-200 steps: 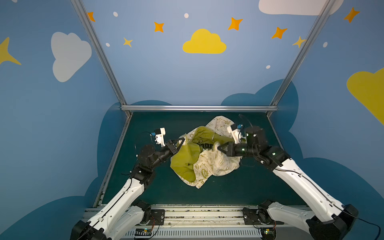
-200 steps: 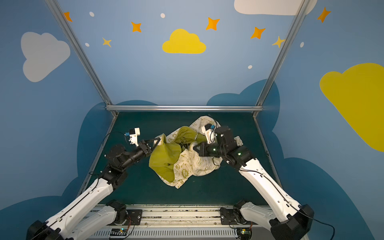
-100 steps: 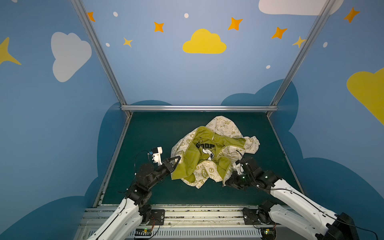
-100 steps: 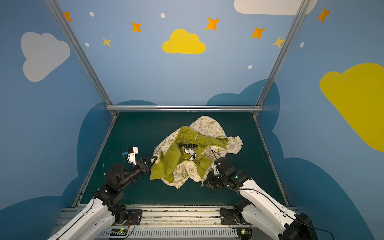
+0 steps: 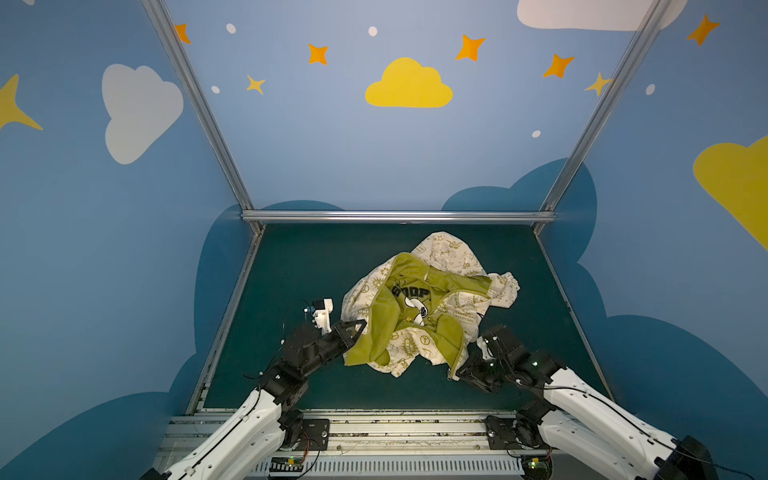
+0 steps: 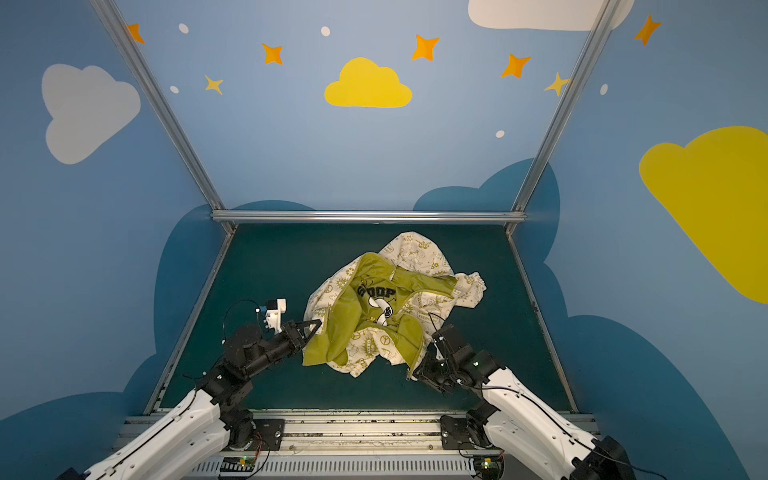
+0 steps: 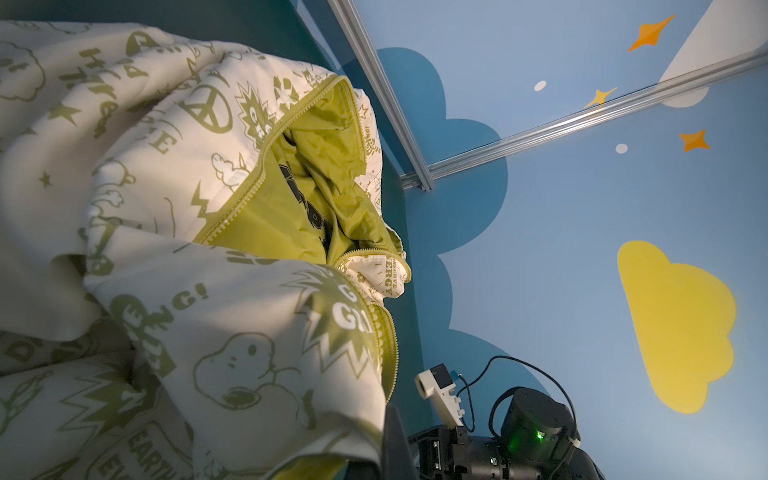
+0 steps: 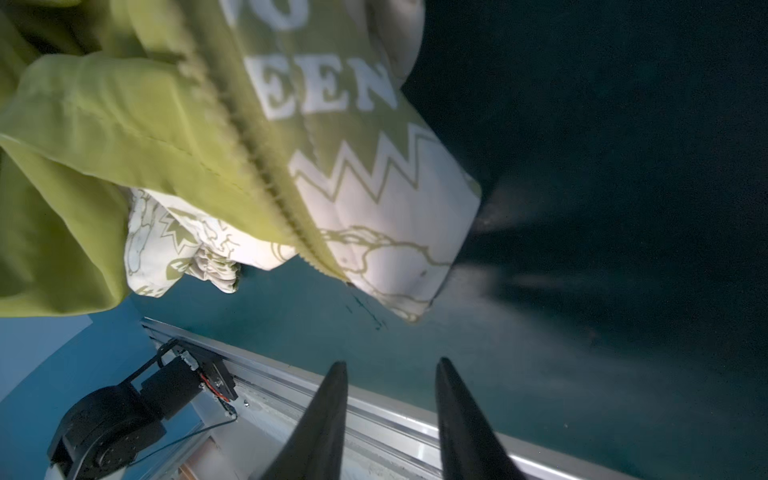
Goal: Zip up the jacket
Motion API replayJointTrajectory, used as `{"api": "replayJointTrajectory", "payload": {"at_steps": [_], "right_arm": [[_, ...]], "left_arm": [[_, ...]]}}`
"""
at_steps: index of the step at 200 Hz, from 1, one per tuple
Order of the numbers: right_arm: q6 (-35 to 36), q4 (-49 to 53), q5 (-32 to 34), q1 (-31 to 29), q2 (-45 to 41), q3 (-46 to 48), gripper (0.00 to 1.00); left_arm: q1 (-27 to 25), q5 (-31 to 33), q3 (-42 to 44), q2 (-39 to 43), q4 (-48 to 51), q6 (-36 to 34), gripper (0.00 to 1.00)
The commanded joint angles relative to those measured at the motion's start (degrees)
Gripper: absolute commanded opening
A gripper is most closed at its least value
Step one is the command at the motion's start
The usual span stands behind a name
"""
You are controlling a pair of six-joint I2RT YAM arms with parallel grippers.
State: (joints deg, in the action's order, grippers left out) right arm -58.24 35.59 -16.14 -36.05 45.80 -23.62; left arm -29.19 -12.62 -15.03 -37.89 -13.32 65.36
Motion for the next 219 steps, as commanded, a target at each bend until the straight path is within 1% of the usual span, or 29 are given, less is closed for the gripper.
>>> {"api": "replayJointTrajectory", "payload": {"at_steps": [1,11,26,44,67,84,105,122,142,157,181,196,205,219], "right_arm": [[-1.61,-0.04,2.11,0.17,-2.91,1.22,0.46],[-1.62,-0.47,2.17,0.26,-3.05,1.64,0.51],[-1.28,-1.49,1.74,0.28,-1.69,2.59,0.54],[0.22,-3.70,1.41,0.28,1.25,3.15,0.55],[5.03,-6.99,-0.26,0.24,5.13,1.82,0.52],[7.06,-8.80,-1.03,0.34,7.27,1.05,0.49],[8.58,-10.37,-1.33,0.73,9.79,0.85,0.44],[9.83,-11.44,-3.15,1.85,12.44,0.50,0.39],[10.53,-13.30,-4.06,2.12,14.59,0.21,0.37],[10.69,-14.77,-4.16,2.43,15.57,0.26,0.33],[11.40,-14.78,-4.85,2.73,16.30,-0.50,0.15],[11.44,-14.26,-5.28,2.70,15.27,-0.69,0.08],[11.01,-13.76,-5.35,2.73,14.48,-0.85,0.00],[11.43,-11.85,-5.52,2.75,13.26,-1.87,0.00]], "left_arm": [[-0.43,0.43,-2.54,-0.42,0.25,-2.02,0.03],[-0.43,0.15,-3.09,-0.39,1.36,-2.52,0.03],[-0.43,0.08,-3.36,-0.21,2.07,-2.73,0.03],[-0.43,0.14,-3.56,-0.16,2.39,-2.90,0.03],[-0.43,0.14,-3.78,-0.59,2.26,-2.89,0.03],[-0.44,0.15,-3.91,-1.04,1.72,-2.69,0.03],[-0.43,0.07,-4.99,-1.71,3.13,-2.93,0.03],[-0.43,-0.38,-5.40,-2.31,2.75,-2.99,0.03],[-0.45,-0.39,-5.28,-2.28,1.94,-2.33,0.03],[-0.49,-0.34,-5.46,-2.39,1.81,-2.28,0.03],[-0.52,-0.39,-5.81,-2.89,1.89,-2.55,0.03],[-0.52,-0.39,-5.83,-3.22,1.69,-2.47,0.03],[-0.56,-0.39,-5.65,-3.41,1.11,-2.20,0.03],[-0.68,-0.38,-5.29,-3.79,-0.80,-1.51,0.03]]}}
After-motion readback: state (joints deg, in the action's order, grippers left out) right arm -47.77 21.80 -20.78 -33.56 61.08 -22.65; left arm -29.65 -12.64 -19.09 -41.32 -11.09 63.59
